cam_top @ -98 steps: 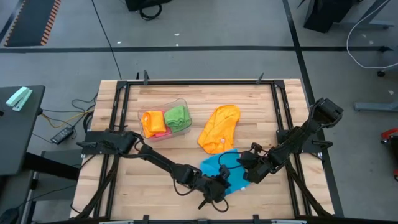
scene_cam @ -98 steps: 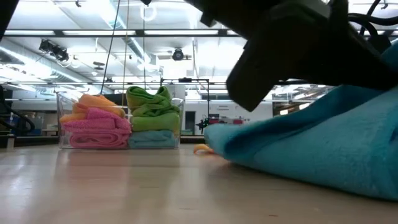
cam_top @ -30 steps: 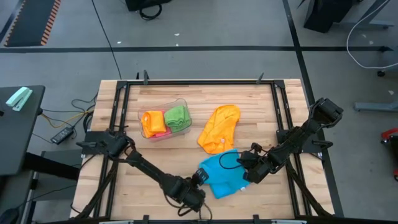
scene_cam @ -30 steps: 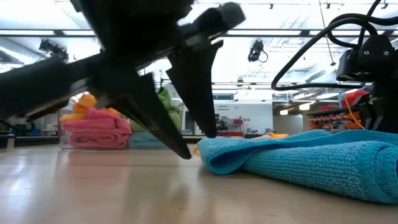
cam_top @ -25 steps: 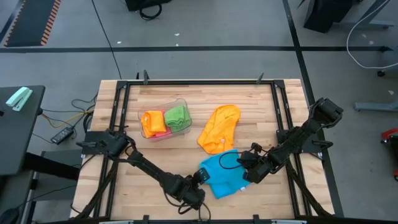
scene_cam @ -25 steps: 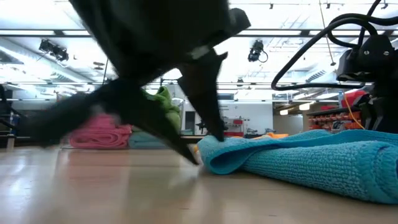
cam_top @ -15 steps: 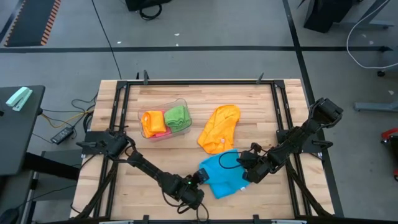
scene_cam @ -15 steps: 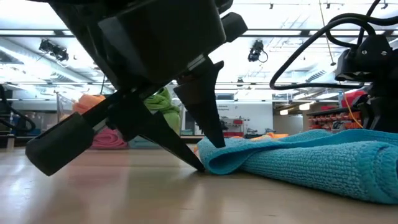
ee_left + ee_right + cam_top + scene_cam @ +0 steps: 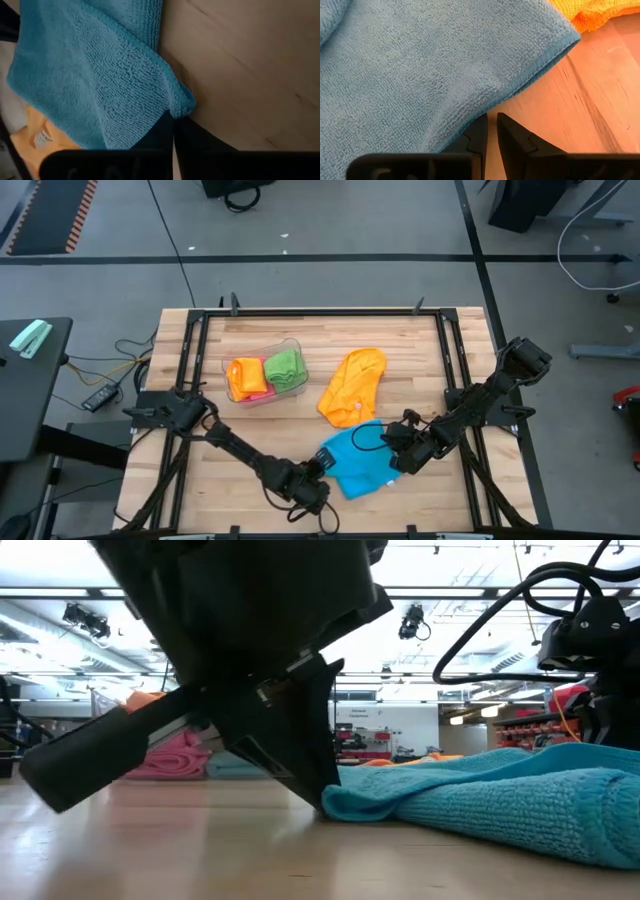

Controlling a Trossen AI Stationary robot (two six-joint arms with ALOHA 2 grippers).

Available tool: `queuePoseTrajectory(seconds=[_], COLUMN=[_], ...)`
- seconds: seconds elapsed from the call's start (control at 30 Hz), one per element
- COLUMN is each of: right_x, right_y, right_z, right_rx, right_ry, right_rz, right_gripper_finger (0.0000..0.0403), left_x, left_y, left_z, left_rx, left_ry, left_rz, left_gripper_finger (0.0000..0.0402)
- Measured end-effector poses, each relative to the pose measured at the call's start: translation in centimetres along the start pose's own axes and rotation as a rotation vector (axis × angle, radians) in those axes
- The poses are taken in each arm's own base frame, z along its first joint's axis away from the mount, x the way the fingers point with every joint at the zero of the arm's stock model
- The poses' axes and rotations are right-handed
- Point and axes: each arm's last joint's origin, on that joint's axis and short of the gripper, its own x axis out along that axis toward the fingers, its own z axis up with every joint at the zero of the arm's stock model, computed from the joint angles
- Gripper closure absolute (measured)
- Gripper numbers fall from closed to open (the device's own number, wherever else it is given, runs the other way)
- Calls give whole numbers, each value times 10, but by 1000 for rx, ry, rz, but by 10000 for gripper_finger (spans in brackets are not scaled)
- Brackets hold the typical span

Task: Fold microfiber towels
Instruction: Fold the blue microfiber towel

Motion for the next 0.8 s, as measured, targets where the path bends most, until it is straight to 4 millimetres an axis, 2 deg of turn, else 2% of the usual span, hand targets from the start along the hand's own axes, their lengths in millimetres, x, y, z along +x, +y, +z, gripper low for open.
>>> queuePoseTrajectory(seconds=[0.27,0.53,0.8], right_x=[0,0,0], right_y=[0,0,0], right_z=[0,0,0], right_rx=[2,-2,-7], right_ry=[0,-2,-2], right_rz=[0,2,3], right_gripper_finger=[354,354,354], left_x=[-13,-23,-5], left_y=[28,59,92], left_z=[10,13,-8], left_rx=[9,-22,-169], left_ry=[1,8,62], left_rz=[-33,-12,8], left_gripper_finger=[394,371,392])
